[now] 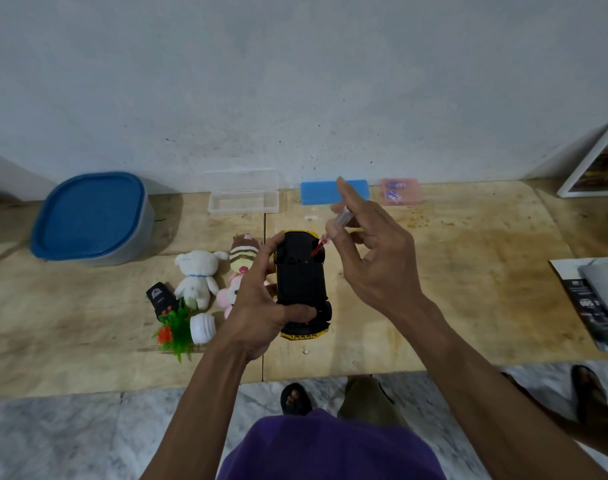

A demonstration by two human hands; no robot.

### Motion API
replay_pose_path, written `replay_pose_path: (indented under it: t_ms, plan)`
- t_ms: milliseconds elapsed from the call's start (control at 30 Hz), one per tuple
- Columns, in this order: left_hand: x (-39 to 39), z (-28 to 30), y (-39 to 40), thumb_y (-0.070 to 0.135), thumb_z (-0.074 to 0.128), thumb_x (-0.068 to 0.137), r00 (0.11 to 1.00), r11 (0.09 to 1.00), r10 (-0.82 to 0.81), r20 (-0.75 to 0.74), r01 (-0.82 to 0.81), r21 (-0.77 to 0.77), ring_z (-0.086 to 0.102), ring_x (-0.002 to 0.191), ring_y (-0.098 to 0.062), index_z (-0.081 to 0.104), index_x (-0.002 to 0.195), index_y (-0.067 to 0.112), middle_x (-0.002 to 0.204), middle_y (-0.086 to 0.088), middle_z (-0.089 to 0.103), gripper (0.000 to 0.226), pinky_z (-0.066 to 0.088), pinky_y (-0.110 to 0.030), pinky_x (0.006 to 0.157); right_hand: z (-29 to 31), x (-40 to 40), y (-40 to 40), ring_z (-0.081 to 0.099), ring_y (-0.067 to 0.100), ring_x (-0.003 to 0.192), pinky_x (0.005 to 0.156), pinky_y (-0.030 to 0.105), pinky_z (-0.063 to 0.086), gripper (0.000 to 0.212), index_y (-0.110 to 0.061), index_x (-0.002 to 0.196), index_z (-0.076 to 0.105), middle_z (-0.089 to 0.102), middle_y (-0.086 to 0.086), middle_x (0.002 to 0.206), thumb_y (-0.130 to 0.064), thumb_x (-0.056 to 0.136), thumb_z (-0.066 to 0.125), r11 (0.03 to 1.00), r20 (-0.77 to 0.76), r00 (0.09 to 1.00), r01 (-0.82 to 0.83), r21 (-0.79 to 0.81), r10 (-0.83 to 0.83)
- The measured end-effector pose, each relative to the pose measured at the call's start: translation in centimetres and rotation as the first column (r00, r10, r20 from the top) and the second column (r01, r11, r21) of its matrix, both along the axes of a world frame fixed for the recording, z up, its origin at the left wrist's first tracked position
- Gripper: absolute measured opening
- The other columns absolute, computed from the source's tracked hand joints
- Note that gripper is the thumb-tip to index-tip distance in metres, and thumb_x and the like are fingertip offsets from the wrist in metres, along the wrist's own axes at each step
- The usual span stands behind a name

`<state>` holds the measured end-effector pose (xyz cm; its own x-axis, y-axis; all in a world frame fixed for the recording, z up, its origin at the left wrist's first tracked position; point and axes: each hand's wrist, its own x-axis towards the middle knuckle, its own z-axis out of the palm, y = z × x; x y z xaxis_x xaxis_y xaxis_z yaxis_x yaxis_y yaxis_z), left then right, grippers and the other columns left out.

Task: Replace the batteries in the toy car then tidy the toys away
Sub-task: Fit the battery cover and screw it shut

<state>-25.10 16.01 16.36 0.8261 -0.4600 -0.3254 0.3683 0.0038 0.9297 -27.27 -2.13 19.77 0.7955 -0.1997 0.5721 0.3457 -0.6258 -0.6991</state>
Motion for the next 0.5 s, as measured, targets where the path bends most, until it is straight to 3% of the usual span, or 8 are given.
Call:
replay_pose_path:
  t_ms: [67,100,167,233,300,400,500]
  plan:
    - [-0.02,-0.14,0.04,-0.010,0.083,0.049,1.000,1.000,-0.004,0.001,0.004,0.008,0.061,0.112,-0.037,0.045,0.139,0.050,0.134,-0.012,0.049,0.115,0.062,-0.052,0.077,0.00,0.08,0.08,0.071,0.012,0.101,0.082,0.024,0.060,0.051,-0.004,0.144,0.047,0.068,0.009,0.119,-0.004,0.096,0.064,0.996,-0.037,0.998,-0.044,0.073,0.047]
    - [-0.03,-0.21,0.05,-0.010,0.083,0.049,1.000,1.000,-0.005,0.003,0.004,0.009,0.061,0.112,-0.036,0.045,0.139,0.050,0.134,-0.011,0.050,0.115,0.062,-0.051,0.076,-0.04,0.22,0.14,0.072,0.015,0.096,0.080,0.026,0.061,0.051,-0.004,0.143,0.048,0.070,0.010,0.114,-0.006,0.095,0.066,0.997,-0.025,0.999,-0.033,0.069,0.035]
    - [-0.04,-0.38,0.04,-0.010,0.083,0.049,1.000,1.000,-0.009,0.007,0.009,0.014,0.061,0.112,-0.036,0.044,0.139,0.049,0.133,-0.011,0.051,0.115,0.062,-0.052,0.076,-0.14,0.32,0.33,0.071,0.017,0.086,0.078,0.021,0.060,0.052,-0.002,0.139,0.052,0.071,0.012,0.099,-0.008,0.092,0.070,1.000,0.015,1.000,0.005,-0.008,-0.005]
    - [-0.07,-0.48,0.03,-0.010,0.082,0.048,1.000,1.000,-0.010,0.003,0.010,0.017,0.061,0.111,-0.036,0.044,0.140,0.048,0.132,-0.011,0.052,0.115,0.062,-0.053,0.077,-0.17,0.27,0.52,0.070,0.013,0.095,0.081,0.015,0.056,0.053,-0.002,0.142,0.048,0.070,0.012,0.108,-0.005,0.093,0.067,1.000,0.001,1.000,-0.017,-0.008,0.017]
    - [-0.03,-0.54,0.12,-0.010,0.082,0.048,1.000,1.000,-0.009,0.000,0.009,0.019,0.062,0.111,-0.035,0.044,0.140,0.048,0.132,-0.011,0.052,0.115,0.062,-0.052,0.077,-0.14,0.28,0.69,0.070,0.011,0.103,0.084,0.018,0.057,0.054,-0.004,0.145,0.045,0.068,0.009,0.121,-0.002,0.095,0.063,0.997,-0.040,0.998,-0.053,0.047,0.055]
    - [0.05,-0.73,0.25,-0.010,0.081,0.049,1.000,1.000,-0.011,-0.002,0.011,0.018,0.063,0.110,-0.034,0.044,0.140,0.047,0.131,-0.010,0.052,0.114,0.062,-0.048,0.075,-0.52,0.67,0.64,0.069,0.016,0.081,0.076,0.022,0.059,0.052,-0.003,0.138,0.054,0.071,0.010,0.096,-0.007,0.090,0.073,1.000,0.005,1.000,0.015,-0.013,-0.015]
    - [0.08,-0.99,0.19,-0.011,0.081,0.049,1.000,1.000,-0.014,-0.022,0.014,0.016,0.062,0.111,-0.035,0.044,0.141,0.047,0.131,-0.009,0.051,0.115,0.062,-0.045,0.074,-0.80,0.84,0.69,0.069,0.015,0.085,0.081,0.014,0.055,0.052,-0.001,0.141,0.051,0.072,0.009,0.104,-0.006,0.092,0.070,1.000,-0.004,1.000,0.025,-0.008,-0.025]
